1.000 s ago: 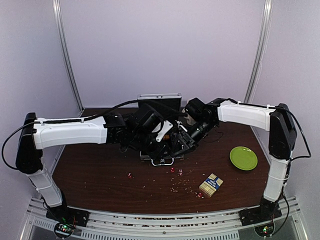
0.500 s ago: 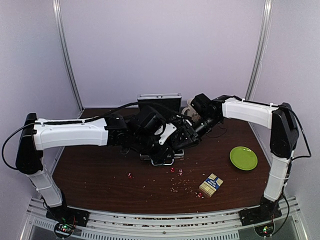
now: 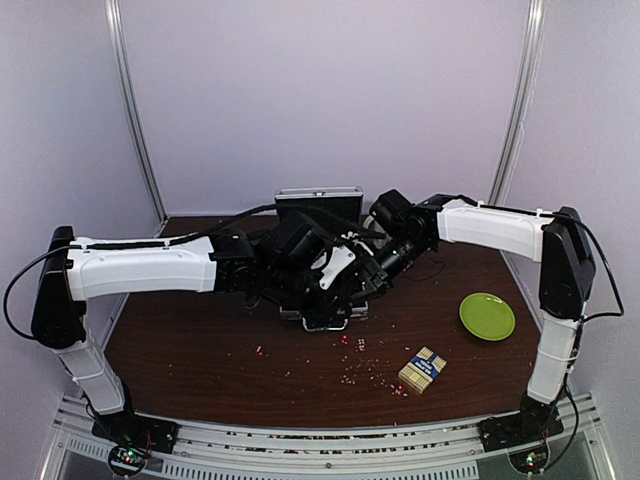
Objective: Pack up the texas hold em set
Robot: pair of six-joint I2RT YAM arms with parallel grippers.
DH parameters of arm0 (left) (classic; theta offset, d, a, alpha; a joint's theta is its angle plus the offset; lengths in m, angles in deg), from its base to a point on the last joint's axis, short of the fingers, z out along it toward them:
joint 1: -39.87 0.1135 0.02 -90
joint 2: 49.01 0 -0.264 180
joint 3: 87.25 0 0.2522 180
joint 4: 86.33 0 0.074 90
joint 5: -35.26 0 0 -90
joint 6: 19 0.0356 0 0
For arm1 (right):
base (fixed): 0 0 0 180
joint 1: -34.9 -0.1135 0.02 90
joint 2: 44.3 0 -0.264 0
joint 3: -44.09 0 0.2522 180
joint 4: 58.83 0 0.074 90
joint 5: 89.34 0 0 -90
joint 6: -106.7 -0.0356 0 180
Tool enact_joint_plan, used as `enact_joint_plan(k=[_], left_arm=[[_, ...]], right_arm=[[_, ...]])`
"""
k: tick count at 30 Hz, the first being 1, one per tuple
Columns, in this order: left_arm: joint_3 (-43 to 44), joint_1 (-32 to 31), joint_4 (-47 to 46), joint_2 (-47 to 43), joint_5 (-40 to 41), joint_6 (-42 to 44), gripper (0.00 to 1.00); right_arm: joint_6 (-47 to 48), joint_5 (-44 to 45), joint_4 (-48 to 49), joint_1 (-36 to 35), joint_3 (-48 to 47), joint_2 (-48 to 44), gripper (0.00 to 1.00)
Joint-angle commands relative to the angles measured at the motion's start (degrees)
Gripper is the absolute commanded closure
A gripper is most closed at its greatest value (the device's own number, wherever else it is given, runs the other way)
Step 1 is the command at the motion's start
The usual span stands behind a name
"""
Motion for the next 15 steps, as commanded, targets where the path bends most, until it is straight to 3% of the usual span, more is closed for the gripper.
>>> enact_joint_plan(k=[1, 10, 15], left_arm=[[2.00, -0.37, -1.17, 0.60, 1.57, 0.84, 0.72], [2.31, -0.91, -0.40, 0.49, 5.20, 1.62, 0.72], [2.59, -1.02, -0.39, 0.74, 4.47, 1.78, 0.70]], right_arm=[[-0.86, -1.12, 1.18, 0.13, 1.29, -1.36, 0.71], [-1.31, -0.78, 0.81, -0.38, 1.86, -1.39, 0.76], [-1.35, -0.91, 1.26, -0.48, 1.14, -0.79, 0.94]])
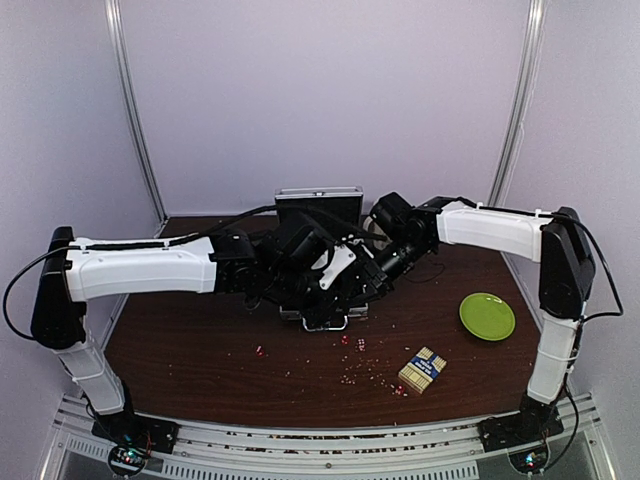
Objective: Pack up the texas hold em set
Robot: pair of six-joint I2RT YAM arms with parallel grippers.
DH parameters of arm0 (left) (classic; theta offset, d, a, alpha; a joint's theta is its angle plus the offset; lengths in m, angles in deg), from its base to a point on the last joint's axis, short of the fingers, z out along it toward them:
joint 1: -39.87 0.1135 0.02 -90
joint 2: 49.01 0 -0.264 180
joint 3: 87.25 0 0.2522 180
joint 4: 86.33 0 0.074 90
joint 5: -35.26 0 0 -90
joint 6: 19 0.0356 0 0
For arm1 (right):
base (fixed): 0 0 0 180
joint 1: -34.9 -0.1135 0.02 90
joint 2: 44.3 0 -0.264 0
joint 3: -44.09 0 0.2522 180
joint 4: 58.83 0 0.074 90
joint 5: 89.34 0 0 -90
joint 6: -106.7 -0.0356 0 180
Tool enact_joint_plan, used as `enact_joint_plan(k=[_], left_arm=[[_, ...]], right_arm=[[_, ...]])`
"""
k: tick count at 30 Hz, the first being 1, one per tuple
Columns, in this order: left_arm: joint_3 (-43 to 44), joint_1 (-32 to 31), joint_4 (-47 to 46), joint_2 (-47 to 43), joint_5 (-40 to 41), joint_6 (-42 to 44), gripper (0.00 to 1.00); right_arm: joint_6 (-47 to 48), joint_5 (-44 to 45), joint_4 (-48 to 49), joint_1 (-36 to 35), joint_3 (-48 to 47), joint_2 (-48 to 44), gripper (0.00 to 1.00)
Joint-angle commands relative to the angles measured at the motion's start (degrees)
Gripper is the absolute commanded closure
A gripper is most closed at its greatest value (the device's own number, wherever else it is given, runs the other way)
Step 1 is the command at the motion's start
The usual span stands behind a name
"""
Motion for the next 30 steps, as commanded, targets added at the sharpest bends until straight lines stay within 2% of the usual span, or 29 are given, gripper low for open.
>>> enact_joint_plan(k=[1, 4, 7, 13, 20, 27, 30], left_arm=[[2.06, -0.38, -1.22, 0.75, -0.07, 0.82, 0.67], [1.54, -0.39, -1.08, 0.59, 0.24, 0.30, 0.55], [-0.40, -0.39, -0.85, -0.86, 0.49, -0.37, 0.50], [-12.96, -0.10, -4.41, -10.40, 2.90, -3.27, 0.49], [-28.05, 3.67, -9.24, -20.03, 4.56, -10.76, 0.49], [-30.45, 4.27, -11.09, -22.28, 6.18, -12.13, 0.49], [-30.53, 4.27, -11.59, -22.26, 5.89, -12.72, 0.49]], right_arm=[[1.32, -0.68, 0.65, -0.32, -0.34, -0.59, 0.96], [3.21, 0.55, -0.82, -0.11, -2.00, -0.20, 0.99], [8.13, 3.38, -5.69, 0.86, -5.04, 0.21, 1.00], [19.19, 13.68, -9.28, 3.75, -6.85, -0.87, 1.00], [37.35, 34.38, -8.88, 3.66, -6.60, -3.45, 1.00], [50.21, 48.71, -8.33, 1.27, -9.32, -1.56, 1.00], [54.38, 52.13, -9.24, -0.25, -11.33, 1.13, 1.00]])
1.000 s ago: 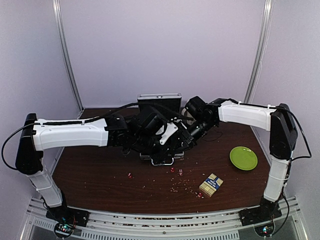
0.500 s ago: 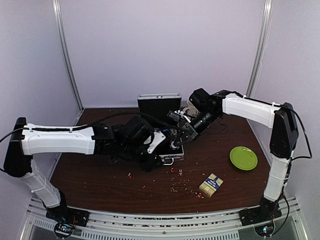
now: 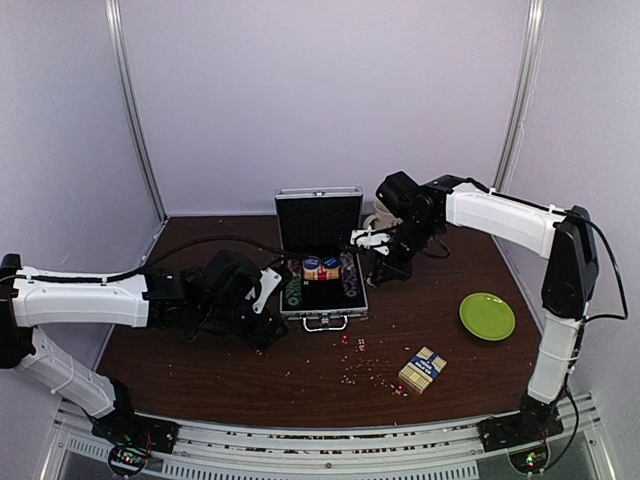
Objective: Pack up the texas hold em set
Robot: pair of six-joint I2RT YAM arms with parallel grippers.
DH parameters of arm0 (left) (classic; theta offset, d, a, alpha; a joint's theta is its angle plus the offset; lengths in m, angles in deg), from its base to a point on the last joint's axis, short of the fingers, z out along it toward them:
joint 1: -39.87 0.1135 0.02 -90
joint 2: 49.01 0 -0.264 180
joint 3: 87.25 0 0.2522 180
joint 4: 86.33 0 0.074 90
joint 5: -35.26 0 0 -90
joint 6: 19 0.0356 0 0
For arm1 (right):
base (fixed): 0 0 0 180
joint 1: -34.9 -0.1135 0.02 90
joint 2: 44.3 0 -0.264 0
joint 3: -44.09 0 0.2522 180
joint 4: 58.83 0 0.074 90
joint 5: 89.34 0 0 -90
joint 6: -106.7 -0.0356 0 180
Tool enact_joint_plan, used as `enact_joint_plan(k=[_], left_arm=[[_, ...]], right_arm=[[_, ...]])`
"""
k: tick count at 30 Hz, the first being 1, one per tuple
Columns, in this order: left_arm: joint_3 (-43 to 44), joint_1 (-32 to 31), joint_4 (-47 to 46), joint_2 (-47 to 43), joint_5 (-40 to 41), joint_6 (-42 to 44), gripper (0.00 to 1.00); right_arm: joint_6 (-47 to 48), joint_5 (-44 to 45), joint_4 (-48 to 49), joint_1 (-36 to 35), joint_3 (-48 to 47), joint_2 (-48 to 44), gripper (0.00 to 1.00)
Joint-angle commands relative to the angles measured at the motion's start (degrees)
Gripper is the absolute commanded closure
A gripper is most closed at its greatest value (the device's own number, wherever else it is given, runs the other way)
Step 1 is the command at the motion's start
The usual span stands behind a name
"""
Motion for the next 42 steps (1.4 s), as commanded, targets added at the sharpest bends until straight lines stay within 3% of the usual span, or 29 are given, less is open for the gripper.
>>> enact_joint_plan(k=[1, 12, 42], left_arm=[[-0.34, 0.05, -4.64, -1.02, 0.70, -2.14, 0.49], [-3.01, 0.05, -5.39, -3.14, 0.31, -4.64, 0.50], [-3.32, 0.05, -5.01, -1.83, -0.34, -5.58, 0.50]], right_arm=[[9.87, 9.91, -0.99, -2.27, -4.36, 3.02, 1.00], [10.41, 9.92, -4.58, -4.08, -15.56, 14.40, 1.00], [11.84, 17.49, -3.68, -5.74, -19.42, 24.29, 1.00]])
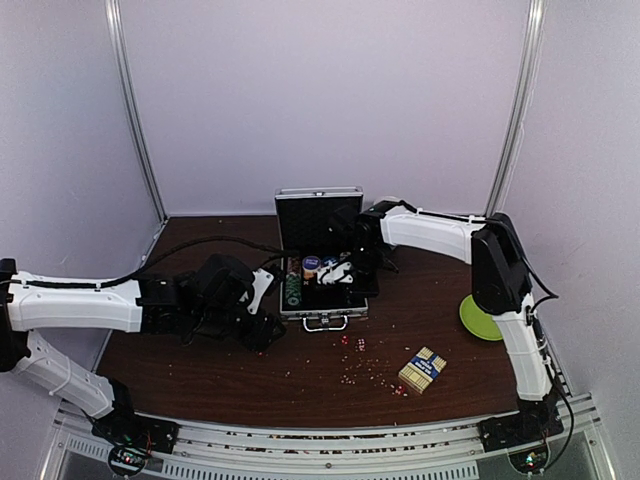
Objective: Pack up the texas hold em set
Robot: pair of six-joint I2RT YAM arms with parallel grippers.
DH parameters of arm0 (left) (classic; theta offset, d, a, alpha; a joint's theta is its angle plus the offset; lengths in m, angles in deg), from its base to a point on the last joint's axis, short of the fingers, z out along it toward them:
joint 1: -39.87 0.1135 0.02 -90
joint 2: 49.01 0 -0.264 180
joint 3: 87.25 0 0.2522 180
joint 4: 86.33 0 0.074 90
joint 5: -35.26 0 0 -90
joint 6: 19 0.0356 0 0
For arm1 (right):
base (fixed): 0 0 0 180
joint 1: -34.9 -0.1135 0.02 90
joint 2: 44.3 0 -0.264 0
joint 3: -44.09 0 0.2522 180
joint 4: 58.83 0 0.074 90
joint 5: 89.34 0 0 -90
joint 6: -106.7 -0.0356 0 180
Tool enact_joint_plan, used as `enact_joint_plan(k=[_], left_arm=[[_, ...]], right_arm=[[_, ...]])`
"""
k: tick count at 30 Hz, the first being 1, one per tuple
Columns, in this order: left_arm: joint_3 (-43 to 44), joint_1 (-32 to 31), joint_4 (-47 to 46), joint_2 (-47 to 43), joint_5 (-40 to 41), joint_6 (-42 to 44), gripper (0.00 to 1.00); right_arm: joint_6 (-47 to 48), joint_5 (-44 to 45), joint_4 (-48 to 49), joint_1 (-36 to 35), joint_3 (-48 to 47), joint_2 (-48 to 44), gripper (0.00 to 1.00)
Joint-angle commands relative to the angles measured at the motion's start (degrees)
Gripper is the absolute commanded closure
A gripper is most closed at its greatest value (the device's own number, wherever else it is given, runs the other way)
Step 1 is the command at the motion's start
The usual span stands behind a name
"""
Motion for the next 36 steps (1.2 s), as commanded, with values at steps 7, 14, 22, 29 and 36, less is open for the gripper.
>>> enact_joint_plan(k=[7, 14, 22, 29, 36], left_arm=[[0.74, 0.05, -1.78, 1.73, -0.88, 0.12, 0.50], [0.88, 0.05, -1.77, 2.05, -0.89, 0.44, 0.50], [1.36, 0.05, -1.78, 2.52, -1.37, 0.94, 0.50], [1.56, 0.05, -1.45, 2.46, -0.97, 1.45, 0.50], [1.01, 0.05, -1.64, 1.33, 0.76, 1.17, 0.50]], right_arm=[[0.20, 5.25, 3.22, -0.17, -1.06, 0.42, 0.90], [0.38, 5.80, 3.57, -0.17, 0.15, -0.97, 0.85], [-0.39, 5.06, 3.24, -0.17, 1.12, -2.32, 0.84], [-1.13, 1.73, -0.23, -0.26, 2.01, -4.60, 0.84], [-2.36, 1.11, 3.18, -0.19, 7.85, -8.95, 0.84]])
